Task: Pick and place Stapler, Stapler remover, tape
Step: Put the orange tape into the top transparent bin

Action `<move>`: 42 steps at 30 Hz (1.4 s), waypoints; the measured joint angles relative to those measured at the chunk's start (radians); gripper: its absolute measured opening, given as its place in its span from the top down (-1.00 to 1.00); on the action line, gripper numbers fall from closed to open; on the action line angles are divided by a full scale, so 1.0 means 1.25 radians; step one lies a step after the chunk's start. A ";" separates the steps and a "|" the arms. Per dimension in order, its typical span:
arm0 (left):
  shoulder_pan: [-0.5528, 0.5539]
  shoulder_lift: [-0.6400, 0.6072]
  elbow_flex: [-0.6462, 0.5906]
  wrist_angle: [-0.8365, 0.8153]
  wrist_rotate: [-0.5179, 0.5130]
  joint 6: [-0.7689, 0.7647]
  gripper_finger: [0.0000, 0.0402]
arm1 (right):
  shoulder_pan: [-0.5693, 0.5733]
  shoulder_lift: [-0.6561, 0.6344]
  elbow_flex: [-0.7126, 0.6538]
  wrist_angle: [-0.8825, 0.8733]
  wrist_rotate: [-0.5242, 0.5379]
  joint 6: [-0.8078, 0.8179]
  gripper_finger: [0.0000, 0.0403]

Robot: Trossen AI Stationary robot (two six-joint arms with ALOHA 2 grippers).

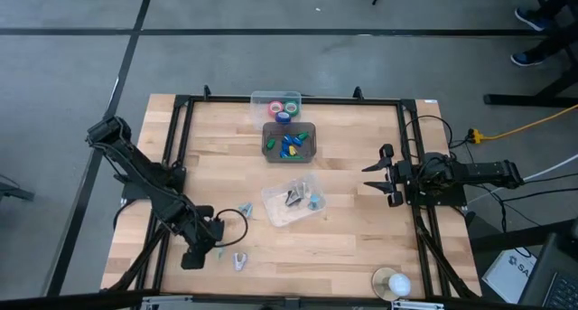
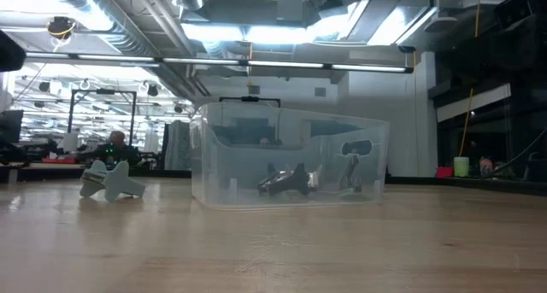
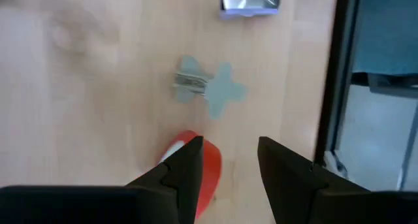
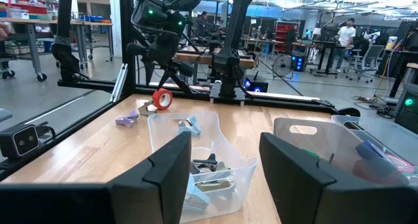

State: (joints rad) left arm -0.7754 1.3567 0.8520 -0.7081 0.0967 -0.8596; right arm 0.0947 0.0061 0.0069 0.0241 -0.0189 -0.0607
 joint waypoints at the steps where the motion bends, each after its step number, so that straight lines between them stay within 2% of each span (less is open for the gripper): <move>1: 0.000 0.000 0.000 -0.004 -0.006 0.001 0.29 | 0.000 0.000 0.000 0.000 0.000 0.000 0.07; 6: 0.008 0.000 0.000 -0.019 -0.007 -0.011 0.26 | 0.000 0.000 0.000 0.000 0.000 0.000 0.07; 12: 0.032 0.000 0.000 -0.023 -0.008 -0.041 0.10 | 0.000 0.000 0.000 0.000 0.000 0.000 0.07; 21: 0.018 0.000 0.000 -0.050 -0.003 0.024 -0.13 | 0.000 0.000 0.000 0.000 0.000 0.000 0.07; 33: -0.042 0.000 -0.005 -0.047 -0.033 0.138 -0.11 | 0.000 0.000 0.000 0.000 0.000 0.000 0.07; 42: -0.055 0.004 -0.035 -0.046 -0.088 0.145 -0.11 | 0.000 0.000 0.000 0.000 0.000 0.000 0.07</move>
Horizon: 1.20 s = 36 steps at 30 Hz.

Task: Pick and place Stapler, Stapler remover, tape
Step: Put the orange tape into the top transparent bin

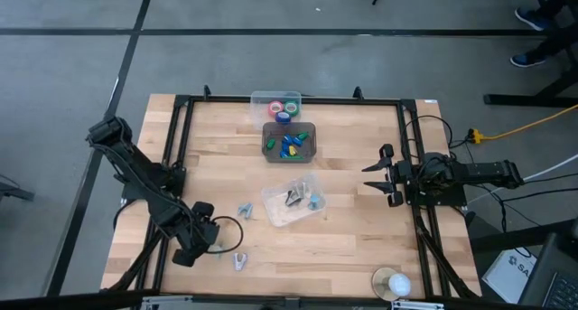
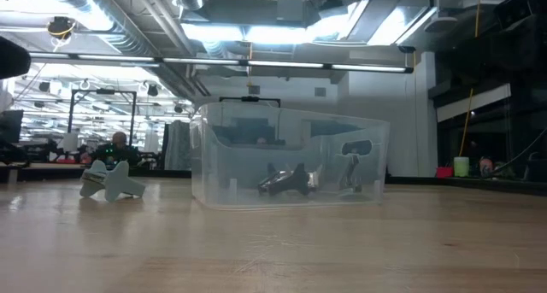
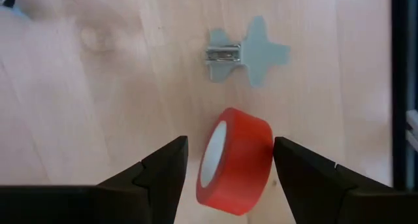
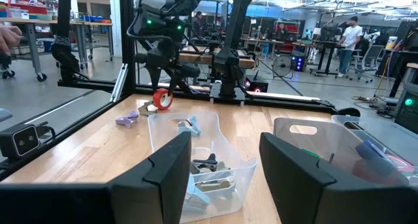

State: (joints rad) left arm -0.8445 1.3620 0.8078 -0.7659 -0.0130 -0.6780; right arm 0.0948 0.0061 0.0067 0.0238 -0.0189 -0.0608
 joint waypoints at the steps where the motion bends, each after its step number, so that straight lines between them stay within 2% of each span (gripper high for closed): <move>1: 0.000 0.002 0.000 0.000 -0.001 0.009 -0.11 | 0.000 0.000 0.000 0.000 0.000 0.000 0.07; 10: 0.000 0.049 0.000 0.014 -0.014 0.009 -0.11 | 0.000 0.000 0.000 0.000 0.000 0.000 0.07; 18: 0.000 0.117 0.000 0.019 0.080 -0.015 -0.10 | 0.000 0.000 0.000 0.000 0.000 0.000 0.07; 22: 0.000 0.133 0.000 0.019 0.081 -0.082 0.05 | 0.000 0.000 0.000 0.000 0.000 0.000 0.07; 28: 0.000 0.134 0.000 0.020 0.080 -0.147 0.53 | 0.000 0.000 0.000 0.000 0.000 0.000 0.07; 36: 0.043 0.134 0.000 0.030 0.075 -0.223 0.55 | 0.000 0.000 0.000 0.000 0.000 0.000 0.07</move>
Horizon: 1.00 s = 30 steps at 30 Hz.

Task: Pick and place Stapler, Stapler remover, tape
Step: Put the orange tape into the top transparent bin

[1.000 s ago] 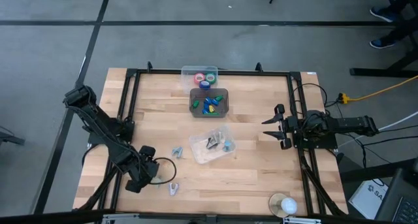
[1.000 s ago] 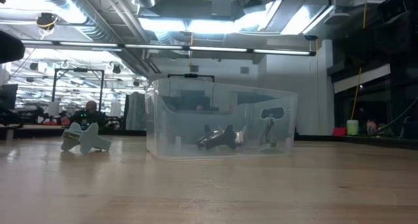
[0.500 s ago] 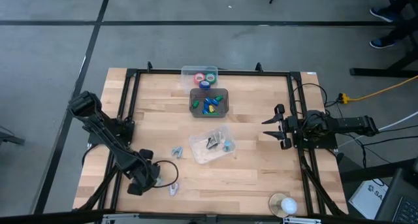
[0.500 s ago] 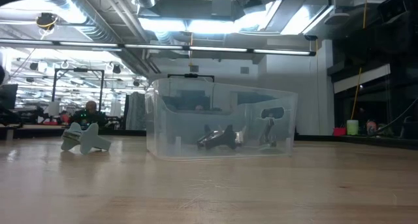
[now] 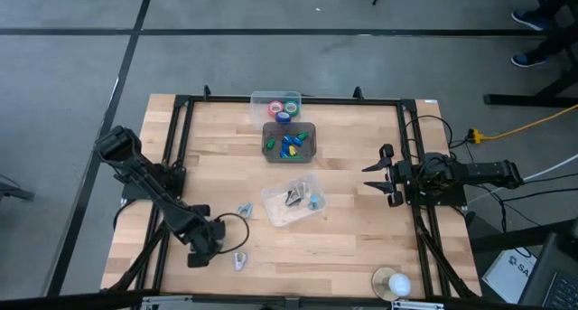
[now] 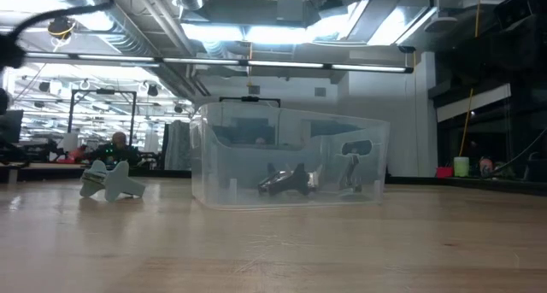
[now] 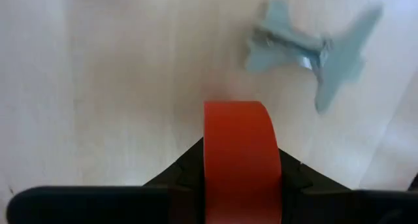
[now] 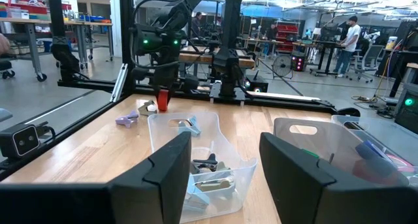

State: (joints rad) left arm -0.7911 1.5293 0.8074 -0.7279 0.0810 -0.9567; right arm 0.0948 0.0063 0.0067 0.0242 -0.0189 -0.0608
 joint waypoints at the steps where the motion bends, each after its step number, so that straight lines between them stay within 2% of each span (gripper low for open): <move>1: 0.012 -0.002 0.000 0.001 0.000 -0.002 0.55 | 0.000 0.000 0.000 0.000 0.000 0.000 0.07; 5: 0.066 -0.014 0.014 -0.013 -0.006 0.022 0.55 | 0.000 0.000 0.000 0.000 0.000 0.000 0.07; 9: 0.124 -0.020 0.036 -0.100 -0.069 0.053 0.55 | 0.000 0.000 0.000 0.000 0.000 0.000 0.07; 17: 0.245 -0.047 0.071 -0.245 -0.259 0.159 0.55 | 0.000 0.000 0.000 0.000 0.000 0.000 0.07; 26: 0.387 -0.102 0.072 -0.278 -0.515 0.220 0.55 | 0.000 0.000 0.000 0.000 0.000 0.000 0.07; 30: 0.454 -0.121 0.072 -0.277 -0.595 0.232 0.55 | 0.000 0.000 0.000 0.000 0.000 0.000 0.07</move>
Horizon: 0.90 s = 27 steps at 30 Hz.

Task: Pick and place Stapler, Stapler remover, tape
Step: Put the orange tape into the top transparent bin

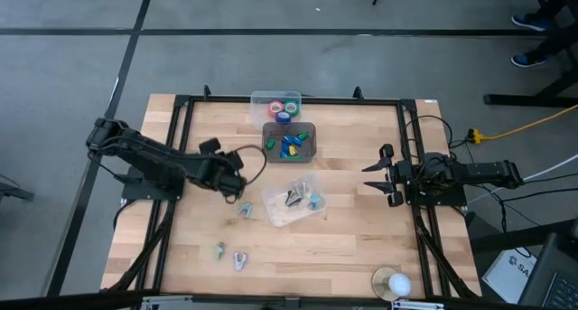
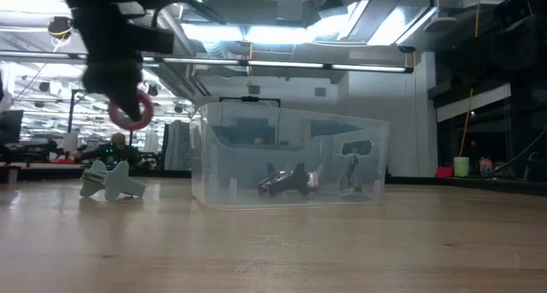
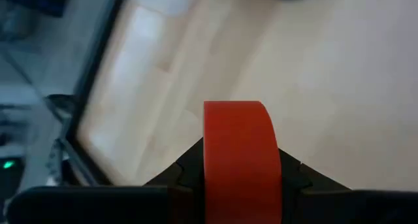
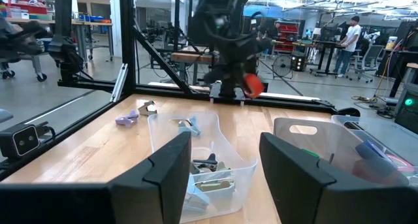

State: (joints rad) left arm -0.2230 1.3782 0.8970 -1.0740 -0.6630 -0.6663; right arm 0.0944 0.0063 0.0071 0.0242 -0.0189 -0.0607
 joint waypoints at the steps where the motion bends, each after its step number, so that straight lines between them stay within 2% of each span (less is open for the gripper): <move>1: 0.017 -0.005 0.000 0.000 -0.014 0.000 0.55 | 0.000 0.000 0.000 0.000 0.000 0.000 0.07; 8: 0.120 -0.013 0.000 0.017 -0.082 0.000 0.55 | 0.000 0.000 0.000 0.000 0.000 0.000 0.07; 14: 0.181 -0.013 0.000 0.102 -0.146 0.040 0.55 | 0.000 0.000 0.000 0.000 0.000 0.000 0.07; 20: 0.233 -0.013 0.000 0.294 -0.155 0.190 0.55 | 0.000 0.000 0.000 0.000 0.000 0.000 0.07; 27: 0.299 -0.013 0.000 0.600 -0.126 0.358 0.53 | 0.000 0.000 0.000 0.000 0.000 0.000 0.07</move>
State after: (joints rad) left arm 0.1508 1.3621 0.8970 -0.3238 -0.8207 -0.2182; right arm 0.0948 0.0059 0.0071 0.0238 -0.0189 -0.0608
